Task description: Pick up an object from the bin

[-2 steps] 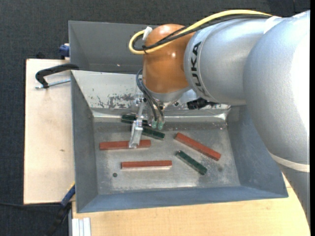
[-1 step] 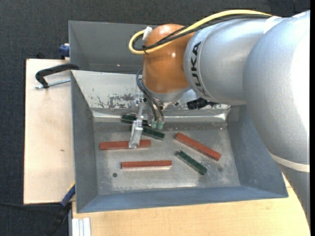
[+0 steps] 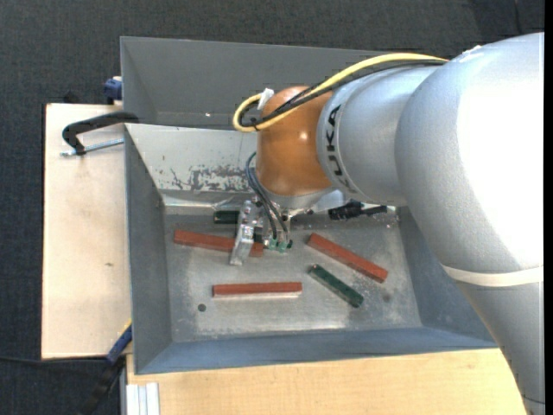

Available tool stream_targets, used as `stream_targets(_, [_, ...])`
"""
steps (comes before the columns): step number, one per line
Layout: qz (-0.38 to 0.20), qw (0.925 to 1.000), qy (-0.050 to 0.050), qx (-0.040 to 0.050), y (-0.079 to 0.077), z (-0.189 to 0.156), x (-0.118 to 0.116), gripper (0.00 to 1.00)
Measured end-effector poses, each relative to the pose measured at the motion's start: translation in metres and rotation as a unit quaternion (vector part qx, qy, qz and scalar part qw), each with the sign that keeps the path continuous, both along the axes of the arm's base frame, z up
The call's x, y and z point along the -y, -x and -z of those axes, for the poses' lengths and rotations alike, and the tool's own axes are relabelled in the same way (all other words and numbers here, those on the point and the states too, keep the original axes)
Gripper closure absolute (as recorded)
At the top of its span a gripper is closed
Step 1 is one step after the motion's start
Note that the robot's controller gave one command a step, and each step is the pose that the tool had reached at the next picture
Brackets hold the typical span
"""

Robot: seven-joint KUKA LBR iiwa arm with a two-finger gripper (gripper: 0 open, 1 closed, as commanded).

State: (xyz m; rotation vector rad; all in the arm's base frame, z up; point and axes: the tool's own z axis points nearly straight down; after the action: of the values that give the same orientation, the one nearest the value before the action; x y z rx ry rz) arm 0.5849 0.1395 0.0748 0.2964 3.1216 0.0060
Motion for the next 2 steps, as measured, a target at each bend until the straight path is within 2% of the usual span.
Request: stream_targets(2, [0.0,1.0,0.0,-0.0006,0.0004,-0.0011,0.0002,1.0])
